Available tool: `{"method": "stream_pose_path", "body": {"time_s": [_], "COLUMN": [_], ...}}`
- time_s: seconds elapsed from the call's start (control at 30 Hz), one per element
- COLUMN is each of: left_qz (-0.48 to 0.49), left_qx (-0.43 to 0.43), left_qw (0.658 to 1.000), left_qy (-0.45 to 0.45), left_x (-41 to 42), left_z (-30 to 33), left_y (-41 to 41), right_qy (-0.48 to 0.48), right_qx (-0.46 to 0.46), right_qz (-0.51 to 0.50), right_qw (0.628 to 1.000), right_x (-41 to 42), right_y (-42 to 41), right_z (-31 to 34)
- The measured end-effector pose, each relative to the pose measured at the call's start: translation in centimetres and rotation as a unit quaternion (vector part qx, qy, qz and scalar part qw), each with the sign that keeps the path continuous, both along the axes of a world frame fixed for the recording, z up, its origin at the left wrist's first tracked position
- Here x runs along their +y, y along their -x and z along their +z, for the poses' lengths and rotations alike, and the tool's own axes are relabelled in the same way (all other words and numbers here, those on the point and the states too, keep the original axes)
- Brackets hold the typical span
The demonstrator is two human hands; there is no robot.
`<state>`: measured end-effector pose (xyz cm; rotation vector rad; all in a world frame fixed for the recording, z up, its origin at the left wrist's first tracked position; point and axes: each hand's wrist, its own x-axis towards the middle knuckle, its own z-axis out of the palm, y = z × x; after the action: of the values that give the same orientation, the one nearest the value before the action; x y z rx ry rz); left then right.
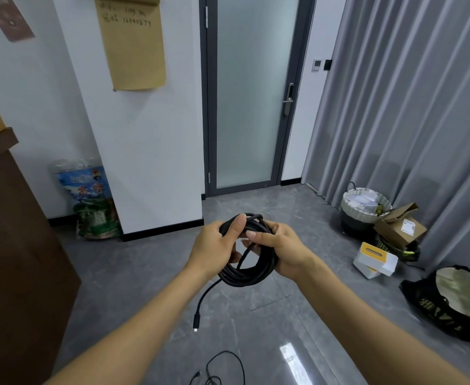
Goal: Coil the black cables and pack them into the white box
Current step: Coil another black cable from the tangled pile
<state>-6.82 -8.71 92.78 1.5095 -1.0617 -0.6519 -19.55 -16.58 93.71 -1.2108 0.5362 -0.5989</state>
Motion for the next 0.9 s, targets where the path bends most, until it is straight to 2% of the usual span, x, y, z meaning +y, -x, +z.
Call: {"method": "stream_pose_path", "body": {"time_s": [0.2, 0.4, 0.6, 0.67, 0.73, 0.8, 0.83, 0.9], "left_qz": [-0.044, -0.140, -0.125, -0.110, -0.084, -0.038, -0.009, 0.042], "left_qx": [0.090, 0.144, 0.186, 0.189, 0.165, 0.113, 0.081, 0.019], "left_qw": [0.995, 0.979, 0.974, 0.975, 0.982, 0.993, 0.997, 0.999], "left_qy": [-0.002, -0.037, -0.035, -0.030, -0.034, -0.025, -0.017, 0.000], "left_x": [-0.6, -0.3, -0.9, -1.0, -1.0, -1.3, -1.4, -1.9], "left_z": [-1.6, -1.8, -2.0, -2.2, -2.4, -2.5, -2.2, -1.3], "left_y": [-0.2, 0.0, 0.8, 0.9, 0.5, -0.1, -0.3, -0.6], "right_qy": [-0.002, -0.002, 0.011, 0.066, 0.209, 0.364, 0.424, 0.490], "right_qx": [0.014, 0.025, 0.054, 0.105, 0.219, 0.305, 0.302, 0.294], "right_qz": [-0.007, -0.019, -0.025, -0.035, -0.070, -0.177, -0.224, -0.225], "right_qw": [1.000, 1.000, 0.998, 0.992, 0.951, 0.862, 0.824, 0.789], "right_x": [-0.1, -0.3, -0.7, -0.6, -0.5, 0.0, 0.5, 1.5], "right_y": [0.2, 1.0, 1.5, 1.3, 1.2, 1.1, 1.1, 0.8], "right_z": [-0.3, -0.5, -0.2, 0.3, 0.5, 0.6, 0.9, 1.5]}}
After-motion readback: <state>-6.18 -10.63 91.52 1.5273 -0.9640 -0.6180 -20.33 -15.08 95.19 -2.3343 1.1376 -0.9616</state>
